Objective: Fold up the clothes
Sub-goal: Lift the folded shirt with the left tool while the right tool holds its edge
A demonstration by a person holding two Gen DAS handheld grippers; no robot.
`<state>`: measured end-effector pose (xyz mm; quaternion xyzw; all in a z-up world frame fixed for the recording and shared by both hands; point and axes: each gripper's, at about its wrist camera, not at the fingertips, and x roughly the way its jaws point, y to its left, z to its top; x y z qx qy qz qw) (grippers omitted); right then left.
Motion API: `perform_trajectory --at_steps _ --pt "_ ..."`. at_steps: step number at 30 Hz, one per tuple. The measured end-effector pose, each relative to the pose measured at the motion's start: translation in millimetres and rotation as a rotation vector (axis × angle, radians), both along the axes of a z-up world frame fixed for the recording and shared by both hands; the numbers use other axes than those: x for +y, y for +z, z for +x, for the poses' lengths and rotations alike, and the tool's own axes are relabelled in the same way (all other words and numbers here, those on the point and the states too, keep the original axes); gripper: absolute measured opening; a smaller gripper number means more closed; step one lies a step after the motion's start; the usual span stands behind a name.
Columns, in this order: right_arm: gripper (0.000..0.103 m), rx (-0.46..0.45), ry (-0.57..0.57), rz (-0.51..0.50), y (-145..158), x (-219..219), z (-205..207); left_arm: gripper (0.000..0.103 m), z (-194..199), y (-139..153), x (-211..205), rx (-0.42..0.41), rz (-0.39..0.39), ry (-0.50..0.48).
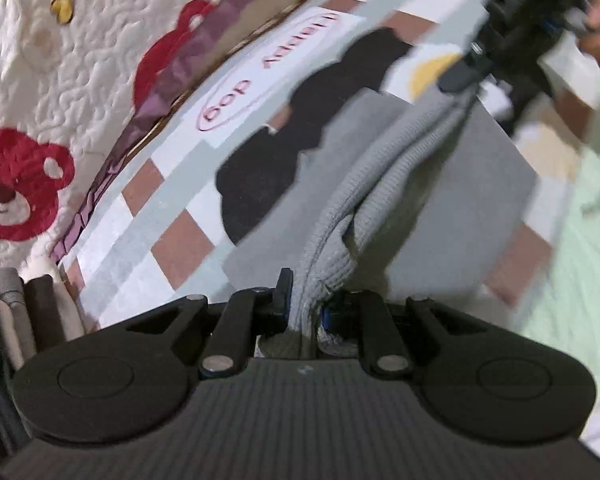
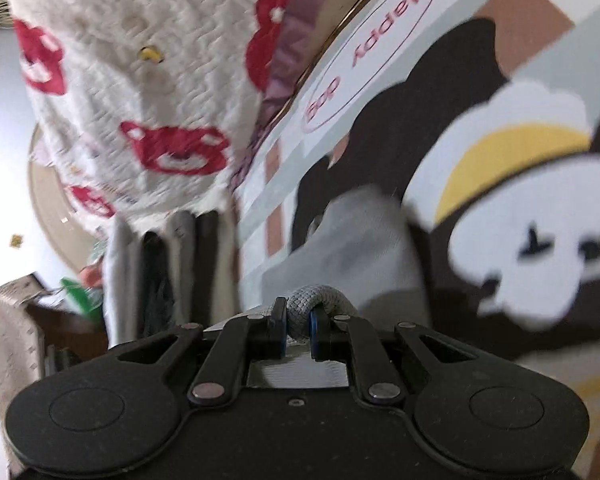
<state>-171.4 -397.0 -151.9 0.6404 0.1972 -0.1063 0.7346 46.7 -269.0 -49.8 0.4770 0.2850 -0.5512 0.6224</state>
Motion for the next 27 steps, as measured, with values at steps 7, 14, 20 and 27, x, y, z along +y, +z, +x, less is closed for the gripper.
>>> perform_trajectory --at_steps 7,14,20,27 --pt "0.014 -0.002 0.036 -0.008 -31 -30 12 0.014 18 -29 -11 0.027 -0.024 0.078" --pt "0.014 -0.012 0.034 -0.021 -38 -32 14 0.021 23 -25 -14 0.039 -0.019 0.097" --pt "0.014 -0.030 0.026 -0.013 -43 -31 9 0.029 25 -8 -9 0.075 -0.021 0.040" --pt "0.014 -0.024 0.031 -0.030 -47 -32 10 0.040 34 16 11 0.148 -0.116 0.070"
